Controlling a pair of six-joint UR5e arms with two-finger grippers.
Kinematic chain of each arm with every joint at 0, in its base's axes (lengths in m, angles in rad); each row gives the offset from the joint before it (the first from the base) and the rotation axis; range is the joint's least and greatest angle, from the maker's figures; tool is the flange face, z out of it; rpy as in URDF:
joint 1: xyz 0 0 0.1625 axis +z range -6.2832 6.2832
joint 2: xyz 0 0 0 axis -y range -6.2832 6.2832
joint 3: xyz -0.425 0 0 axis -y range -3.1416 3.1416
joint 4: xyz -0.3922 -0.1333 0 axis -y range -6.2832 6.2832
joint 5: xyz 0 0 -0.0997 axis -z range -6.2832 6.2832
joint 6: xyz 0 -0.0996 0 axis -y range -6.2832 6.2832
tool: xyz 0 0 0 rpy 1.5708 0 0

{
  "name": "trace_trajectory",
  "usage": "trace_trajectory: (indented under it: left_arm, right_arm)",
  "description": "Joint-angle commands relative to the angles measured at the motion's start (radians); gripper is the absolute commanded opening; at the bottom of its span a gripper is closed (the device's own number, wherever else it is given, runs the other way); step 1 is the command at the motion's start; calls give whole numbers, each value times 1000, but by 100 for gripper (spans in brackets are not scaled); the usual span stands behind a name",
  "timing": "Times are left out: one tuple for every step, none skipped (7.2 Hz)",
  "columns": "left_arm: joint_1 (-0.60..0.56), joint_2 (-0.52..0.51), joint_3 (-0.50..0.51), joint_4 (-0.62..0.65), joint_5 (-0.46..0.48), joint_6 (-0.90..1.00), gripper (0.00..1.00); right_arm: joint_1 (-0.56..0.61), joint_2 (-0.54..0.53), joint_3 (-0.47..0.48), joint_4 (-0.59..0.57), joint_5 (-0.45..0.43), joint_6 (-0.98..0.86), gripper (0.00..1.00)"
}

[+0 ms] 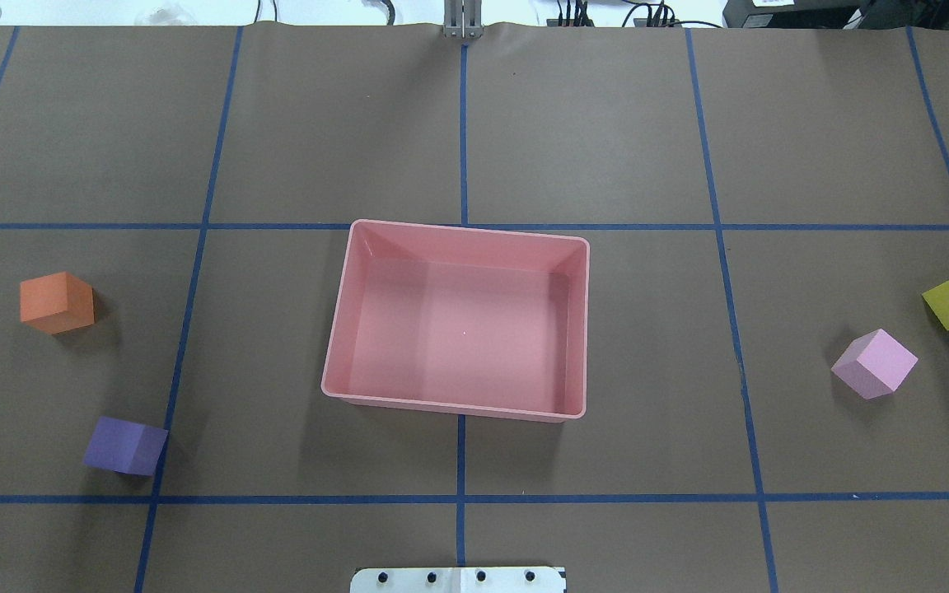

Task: Place blocks into pink bin with both arms

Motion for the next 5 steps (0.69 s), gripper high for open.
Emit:
trace_trajectory:
  left_arm:
    - [6, 0, -2, 0, 0, 0, 100]
    - [8, 0, -2, -3, -8, 0, 100]
    - [9, 0, -2, -3, -8, 0, 100]
    - [9, -1, -2, -3, -6, -2, 100]
    - [26, -15, -2, -3, -9, -12, 100]
  right_arm:
    - [-1, 0, 0, 3, 0, 0, 100]
    - [1, 2, 0, 5, 2, 0, 100]
    - [-1, 5, -2, 6, 0, -3, 100]
    - [1, 5, 8, 8, 3, -12, 100]
    - [-1, 18, 5, 8, 0, -14, 100]
